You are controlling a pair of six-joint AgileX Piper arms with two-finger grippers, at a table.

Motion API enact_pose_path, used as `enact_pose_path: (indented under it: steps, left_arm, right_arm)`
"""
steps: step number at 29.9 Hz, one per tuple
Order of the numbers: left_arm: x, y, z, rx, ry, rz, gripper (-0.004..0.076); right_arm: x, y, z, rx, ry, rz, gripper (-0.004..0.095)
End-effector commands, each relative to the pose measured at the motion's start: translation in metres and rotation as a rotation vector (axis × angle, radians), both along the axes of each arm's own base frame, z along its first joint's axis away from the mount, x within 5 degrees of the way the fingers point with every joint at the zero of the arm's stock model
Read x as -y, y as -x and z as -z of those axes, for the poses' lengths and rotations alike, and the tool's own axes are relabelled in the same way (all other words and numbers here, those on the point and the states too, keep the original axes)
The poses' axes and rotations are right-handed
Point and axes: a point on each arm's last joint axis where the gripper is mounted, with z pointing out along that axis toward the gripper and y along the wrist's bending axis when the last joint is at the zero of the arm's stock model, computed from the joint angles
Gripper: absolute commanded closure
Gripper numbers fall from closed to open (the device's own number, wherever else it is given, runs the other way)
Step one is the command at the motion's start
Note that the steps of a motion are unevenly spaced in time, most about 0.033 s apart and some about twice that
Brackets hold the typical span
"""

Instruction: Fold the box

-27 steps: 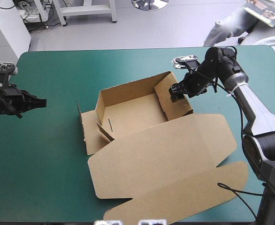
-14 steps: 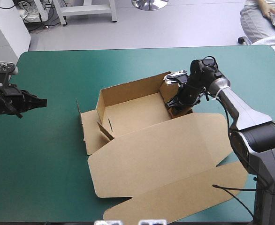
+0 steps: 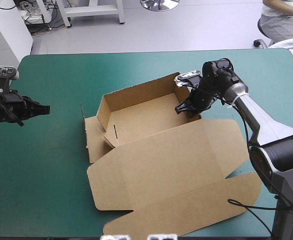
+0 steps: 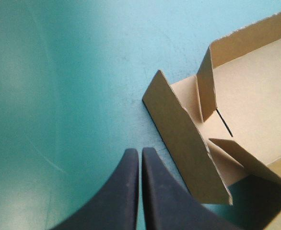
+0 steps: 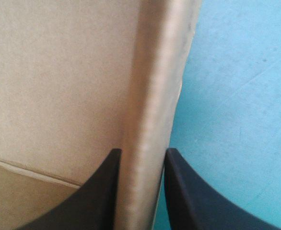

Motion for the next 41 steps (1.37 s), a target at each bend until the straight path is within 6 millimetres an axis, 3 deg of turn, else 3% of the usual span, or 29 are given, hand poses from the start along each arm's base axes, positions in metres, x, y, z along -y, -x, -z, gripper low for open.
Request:
enact_pose_path:
  steps: [1, 13, 23, 31, 37, 41]
  left_arm:
    - [0.003, 0.005, -0.014, 0.087, 0.015, -0.009, 0.0717]
    - [0.002, 0.004, -0.015, 0.094, 0.006, -0.015, 0.0717]
    - [-0.017, 0.000, -0.004, 0.078, -0.130, -0.154, 0.0717]
    - [-0.022, -0.014, 0.035, 0.114, -0.102, -0.220, 0.0717]
    - [-0.017, -0.030, 0.078, 0.118, 0.081, -0.253, 0.0717]
    - [-0.005, -0.043, 0.097, 0.065, 0.240, -0.164, 0.0717]
  right_arm:
    - [0.014, 0.020, -0.058, 0.114, -0.059, 0.012, 0.0927]
    - [0.054, 0.061, -0.133, 0.296, -0.148, 0.087, 0.0927]
    - [0.082, 0.103, -0.184, 0.428, -0.288, 0.084, 0.0927]
    - [0.088, 0.126, -0.203, 0.497, -0.306, 0.074, 0.0927]
    - [0.084, 0.128, -0.205, 0.488, -0.351, 0.061, 0.0927]
    - [0.084, 0.128, -0.205, 0.490, -0.350, 0.054, 0.0927]
